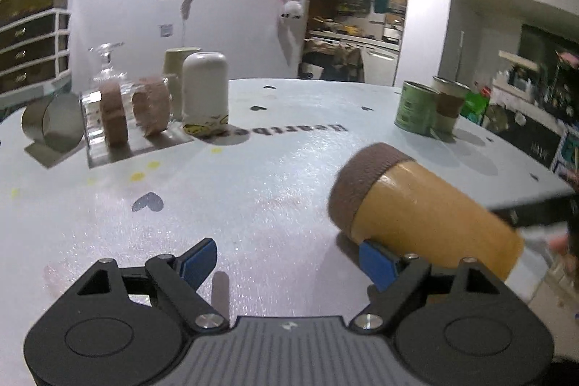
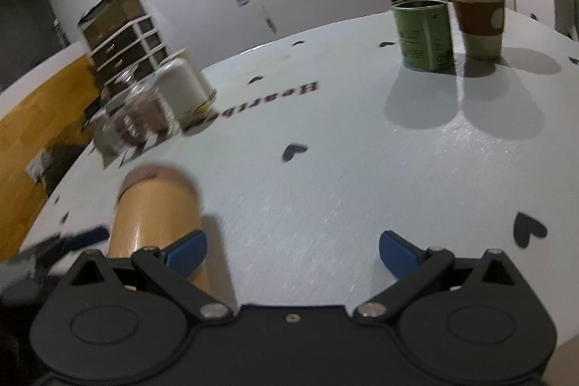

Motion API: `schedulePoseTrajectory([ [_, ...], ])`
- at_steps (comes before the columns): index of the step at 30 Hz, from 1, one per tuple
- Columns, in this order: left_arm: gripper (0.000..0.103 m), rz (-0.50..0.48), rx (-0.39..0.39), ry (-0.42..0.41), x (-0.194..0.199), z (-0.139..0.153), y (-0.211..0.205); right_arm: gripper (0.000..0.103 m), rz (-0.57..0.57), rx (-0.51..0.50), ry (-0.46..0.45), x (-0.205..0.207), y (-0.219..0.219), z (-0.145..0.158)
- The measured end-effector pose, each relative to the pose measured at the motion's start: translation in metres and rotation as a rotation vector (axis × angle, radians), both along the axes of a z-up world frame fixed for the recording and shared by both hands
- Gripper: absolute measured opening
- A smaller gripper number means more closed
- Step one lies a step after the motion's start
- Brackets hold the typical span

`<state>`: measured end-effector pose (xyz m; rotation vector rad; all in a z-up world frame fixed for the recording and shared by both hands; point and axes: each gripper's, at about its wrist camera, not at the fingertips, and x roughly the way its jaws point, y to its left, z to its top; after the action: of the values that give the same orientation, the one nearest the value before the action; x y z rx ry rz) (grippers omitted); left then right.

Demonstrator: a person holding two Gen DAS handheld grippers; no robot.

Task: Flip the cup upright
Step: 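Lift the bamboo cup with the left tool while the right tool approaches it, then grasp the bamboo cup's sleeved rim with the right tool while the left tool releases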

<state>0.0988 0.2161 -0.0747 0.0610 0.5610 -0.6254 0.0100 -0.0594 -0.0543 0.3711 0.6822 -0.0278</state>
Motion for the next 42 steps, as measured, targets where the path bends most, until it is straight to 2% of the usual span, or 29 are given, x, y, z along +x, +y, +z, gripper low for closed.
schedulePoseTrajectory([
  [5,0.084,-0.001,-0.041,0.031,0.001,-0.002,0.002,0.101,0.0,-0.042,0.004,-0.006,0.008,-0.001],
  [9,0.084,0.002,-0.127,0.078,-0.001,0.002,0.013,0.101,-0.005,0.012,-0.013,-0.006,-0.002,0.002],
  [11,0.084,-0.003,-0.154,0.081,-0.005,0.005,0.016,0.101,-0.018,0.098,-0.021,0.001,-0.012,0.005],
  [13,0.084,-0.01,-0.161,0.077,-0.008,0.007,0.015,0.101,-0.006,0.246,-0.012,0.014,-0.023,0.008],
  [16,0.084,-0.021,-0.174,0.08,-0.013,0.008,0.015,0.101,0.045,0.43,0.042,0.044,-0.031,0.01],
  [21,0.084,-0.027,-0.198,0.097,-0.018,0.006,0.015,0.098,0.121,0.498,0.173,0.09,-0.019,0.007],
  [25,0.084,-0.039,-0.2,0.092,-0.02,0.007,0.013,0.092,0.133,0.448,0.22,0.105,-0.006,0.004],
  [27,0.084,-0.048,-0.216,0.091,-0.021,0.009,0.013,0.077,0.159,0.438,0.223,0.105,-0.001,0.007],
  [28,0.084,-0.057,-0.229,0.091,-0.022,0.011,0.012,0.073,0.173,0.429,0.219,0.105,0.001,0.01],
  [30,0.084,-0.082,-0.25,0.07,-0.026,0.014,0.01,0.073,0.186,0.373,0.193,0.102,0.004,0.019],
  [36,0.082,-0.145,-0.256,-0.011,-0.04,0.022,-0.005,0.073,0.238,0.125,-0.004,0.07,0.022,0.059],
  [42,0.079,-0.212,-0.225,-0.034,-0.051,0.022,-0.023,0.073,0.283,-0.034,-0.081,0.045,0.039,0.08],
])
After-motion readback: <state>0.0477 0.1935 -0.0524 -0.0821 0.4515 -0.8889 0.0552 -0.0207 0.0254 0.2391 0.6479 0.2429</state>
